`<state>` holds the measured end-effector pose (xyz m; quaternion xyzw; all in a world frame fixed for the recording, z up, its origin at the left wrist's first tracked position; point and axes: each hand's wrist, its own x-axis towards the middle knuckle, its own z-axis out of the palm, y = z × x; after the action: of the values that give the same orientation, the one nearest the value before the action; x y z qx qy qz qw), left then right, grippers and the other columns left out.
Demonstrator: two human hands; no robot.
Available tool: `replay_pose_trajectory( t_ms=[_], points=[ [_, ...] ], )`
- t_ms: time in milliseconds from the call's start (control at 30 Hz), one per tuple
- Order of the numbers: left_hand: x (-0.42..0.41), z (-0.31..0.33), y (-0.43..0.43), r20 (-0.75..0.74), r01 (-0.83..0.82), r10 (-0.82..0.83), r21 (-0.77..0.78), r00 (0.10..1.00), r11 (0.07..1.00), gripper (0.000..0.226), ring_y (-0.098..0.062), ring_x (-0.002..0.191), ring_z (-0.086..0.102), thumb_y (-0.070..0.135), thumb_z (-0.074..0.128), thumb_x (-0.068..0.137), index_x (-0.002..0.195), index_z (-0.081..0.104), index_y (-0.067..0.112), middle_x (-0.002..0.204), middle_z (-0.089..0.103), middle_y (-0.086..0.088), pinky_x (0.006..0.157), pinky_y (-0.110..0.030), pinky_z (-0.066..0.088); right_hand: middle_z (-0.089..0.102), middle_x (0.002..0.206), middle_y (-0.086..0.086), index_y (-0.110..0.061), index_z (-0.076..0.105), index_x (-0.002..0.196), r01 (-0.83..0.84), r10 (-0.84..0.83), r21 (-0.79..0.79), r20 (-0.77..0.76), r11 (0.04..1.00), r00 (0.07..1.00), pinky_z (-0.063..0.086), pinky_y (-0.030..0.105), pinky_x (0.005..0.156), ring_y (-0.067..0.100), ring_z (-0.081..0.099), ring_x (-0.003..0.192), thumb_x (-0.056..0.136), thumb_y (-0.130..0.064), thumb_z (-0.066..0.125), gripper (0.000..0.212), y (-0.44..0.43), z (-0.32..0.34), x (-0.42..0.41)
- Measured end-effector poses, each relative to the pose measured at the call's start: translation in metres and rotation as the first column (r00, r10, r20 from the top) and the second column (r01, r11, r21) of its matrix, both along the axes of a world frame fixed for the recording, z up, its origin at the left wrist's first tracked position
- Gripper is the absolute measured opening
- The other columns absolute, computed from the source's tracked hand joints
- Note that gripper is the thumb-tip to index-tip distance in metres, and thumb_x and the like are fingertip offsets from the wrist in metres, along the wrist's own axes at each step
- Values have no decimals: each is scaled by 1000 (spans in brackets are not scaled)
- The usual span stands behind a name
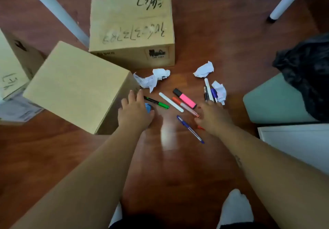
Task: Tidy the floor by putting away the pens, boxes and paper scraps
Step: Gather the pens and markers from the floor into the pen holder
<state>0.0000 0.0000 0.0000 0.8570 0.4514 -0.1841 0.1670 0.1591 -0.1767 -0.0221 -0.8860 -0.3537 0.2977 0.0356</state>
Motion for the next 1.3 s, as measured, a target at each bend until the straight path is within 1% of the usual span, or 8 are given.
replay_pose_trajectory(
  t_ms=[333,500,600,733,900,1000,1167,1300],
  points=[
    [-18,-66,-8,5,-214,215,-89,976,973,83,-43,140,22,49,59,90,155,11,28,162,6,-15,110,-54,31,48,137,3,-23,52,123,-73,85,-137,78,988,993,29,45,104,28,38,130,89,-36,58,37,-1,-80,-47],
    [-33,-86,-11,72,-220,226,-72,972,973,81,-41,129,34,35,64,90,152,13,25,145,29,-20,101,-51,38,51,136,5,-20,50,130,-72,93,-161,130,984,987,33,42,102,30,38,131,93,-30,57,39,-2,-111,-58],
    [-41,-88,-15,124,-162,173,-94,977,982,94,-41,128,37,25,71,83,154,9,24,142,30,-18,102,-47,38,53,132,12,-13,51,131,56,-54,-98,22,994,998,43,40,99,32,47,121,91,-11,55,40,-1,-124,-60],
    [-45,-79,-23,58,-14,25,-181,998,983,115,-38,130,33,26,80,75,155,-1,37,142,24,-15,103,-46,39,53,128,15,-7,49,133,127,-138,-102,-108,987,985,48,38,90,34,54,115,85,-14,62,50,-5,-119,-60],
    [-53,-73,-39,263,49,9,-213,965,976,85,-35,110,47,20,77,69,141,33,28,125,32,-7,87,-40,47,55,76,7,-7,53,92,277,-235,130,-268,952,934,41,35,65,30,55,76,82,-10,66,17,-12,-97,-52],
    [-51,-73,-49,333,74,-8,-188,943,979,71,-30,110,49,19,78,72,131,39,21,127,37,-4,84,-40,48,50,66,-2,-11,47,82,387,-285,238,-369,891,884,38,30,55,21,51,62,82,-9,66,19,-9,-78,-45],
    [-46,-76,-60,384,91,-22,-164,923,982,61,-26,106,53,21,77,74,124,42,20,127,43,-2,79,-45,52,58,75,-2,-23,53,77,634,-396,346,-553,691,733,56,50,82,31,63,79,77,-12,66,17,-2,-58,-36],
    [-44,-89,-62,391,38,33,-171,920,985,59,-23,98,55,26,81,69,106,35,30,115,54,-1,68,-37,47,65,81,1,-20,60,86,637,-325,436,-596,636,734,52,34,73,18,63,79,78,-14,67,12,7,-43,-36]
  ],
)
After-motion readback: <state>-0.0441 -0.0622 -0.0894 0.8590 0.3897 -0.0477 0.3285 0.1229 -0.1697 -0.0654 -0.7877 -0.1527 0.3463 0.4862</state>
